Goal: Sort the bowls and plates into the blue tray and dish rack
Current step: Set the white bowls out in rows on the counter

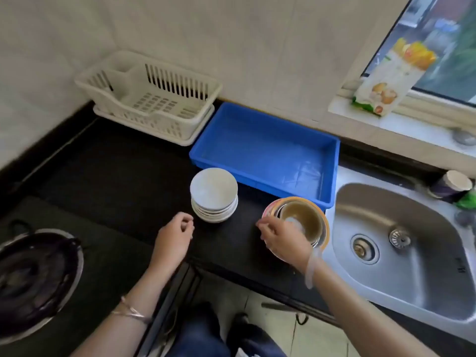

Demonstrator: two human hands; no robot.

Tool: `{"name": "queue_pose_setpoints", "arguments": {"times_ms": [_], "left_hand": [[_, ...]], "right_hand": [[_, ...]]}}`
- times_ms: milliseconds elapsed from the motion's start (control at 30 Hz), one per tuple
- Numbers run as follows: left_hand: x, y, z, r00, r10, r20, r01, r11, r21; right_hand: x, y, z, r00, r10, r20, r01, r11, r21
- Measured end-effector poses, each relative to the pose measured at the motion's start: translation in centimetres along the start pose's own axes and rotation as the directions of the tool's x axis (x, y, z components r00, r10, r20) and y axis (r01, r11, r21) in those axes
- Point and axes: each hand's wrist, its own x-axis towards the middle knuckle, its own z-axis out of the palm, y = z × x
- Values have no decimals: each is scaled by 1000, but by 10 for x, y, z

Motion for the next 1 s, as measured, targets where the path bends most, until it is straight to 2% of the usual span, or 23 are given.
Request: {"name": "queue_pose_setpoints", "arguments": {"times_ms": [67,133,300,567,667,800,900,1000], "left_hand": [[14,10,-8,993,-1,-121,-2,1000,-28],[29,21,-15,991,-22,-135,13,997,-70],[49,24,-10,999,-53,6,53,980,-190],[63,17,-12,994,-58,90,86,933,-349],[67,18,-13,993,-59,97,88,941,-327],[74,21,-13,991,-91,100,115,954,-275],[80,28,-13,989,-102,107,121,974,-191],[79,38,-8,993,-102,55,105,992,-67]], "right_hand": [[35,-24,-2,991,-15,-130,15,1000,-6],[67,-47,-1,986,26,-162,-23,1000,20],[98,-69,17,976,105,-190,-120,990,-73],[112,-80,21,968,171,-184,-208,957,-204],[111,-77,21,973,149,-174,-177,972,-153],[104,-69,17,959,98,-265,-111,993,-34],[101,-63,7,940,113,-321,-100,993,55],[98,-59,-7,937,128,-324,-88,987,136]]}}
